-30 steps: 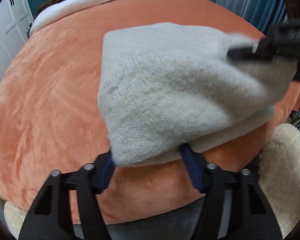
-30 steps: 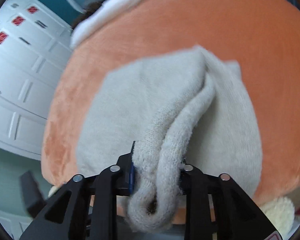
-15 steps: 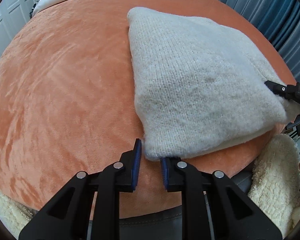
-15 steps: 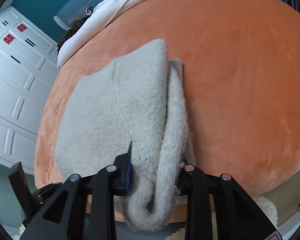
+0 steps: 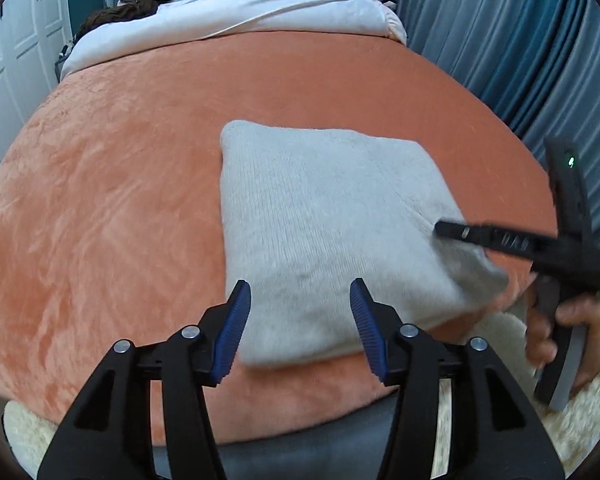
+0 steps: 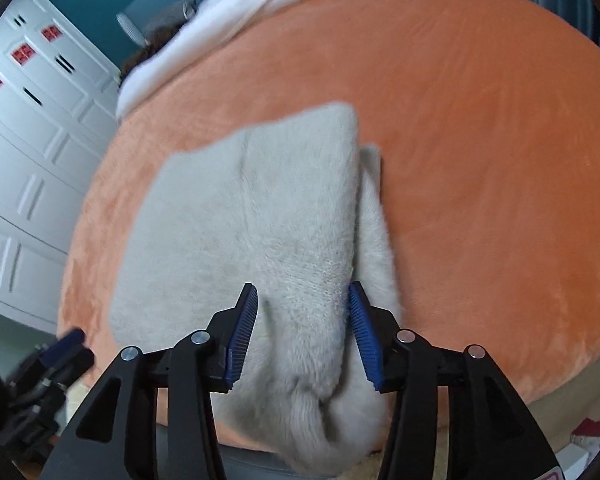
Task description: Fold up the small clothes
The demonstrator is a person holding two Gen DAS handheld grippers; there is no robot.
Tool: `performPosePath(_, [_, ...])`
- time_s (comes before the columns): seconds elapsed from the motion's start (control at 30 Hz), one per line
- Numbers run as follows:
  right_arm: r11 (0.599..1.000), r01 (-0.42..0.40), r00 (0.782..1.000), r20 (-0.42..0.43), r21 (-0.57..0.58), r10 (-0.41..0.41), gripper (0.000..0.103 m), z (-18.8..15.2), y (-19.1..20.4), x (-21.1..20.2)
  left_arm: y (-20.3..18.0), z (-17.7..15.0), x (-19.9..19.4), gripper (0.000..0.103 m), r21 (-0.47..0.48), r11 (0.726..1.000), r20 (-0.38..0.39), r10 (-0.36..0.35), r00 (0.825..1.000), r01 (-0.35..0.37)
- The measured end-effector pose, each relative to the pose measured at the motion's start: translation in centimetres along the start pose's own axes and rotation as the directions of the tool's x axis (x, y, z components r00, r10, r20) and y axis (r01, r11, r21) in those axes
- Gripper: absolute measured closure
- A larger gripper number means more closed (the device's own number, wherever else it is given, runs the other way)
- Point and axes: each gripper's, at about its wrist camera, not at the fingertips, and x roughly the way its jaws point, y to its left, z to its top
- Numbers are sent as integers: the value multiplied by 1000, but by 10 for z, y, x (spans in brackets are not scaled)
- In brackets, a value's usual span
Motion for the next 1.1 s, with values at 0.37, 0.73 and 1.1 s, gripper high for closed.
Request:
performPosePath(0.37, [1000, 20, 1000, -24, -6, -20, 88, -13, -21, 10, 4, -14, 52, 56, 16, 995, -152, 99, 983, -98])
performPosePath(0.73, [998, 61, 980, 189, 15, -63, 78, -16, 9, -65, 23, -29, 32, 45, -53, 996, -151, 65, 986, -73])
performPosePath(1.1, [936, -69, 985, -171, -345, 10, 93, -52, 150, 78, 78, -44, -8, 35, -142, 974, -131, 157, 979, -175])
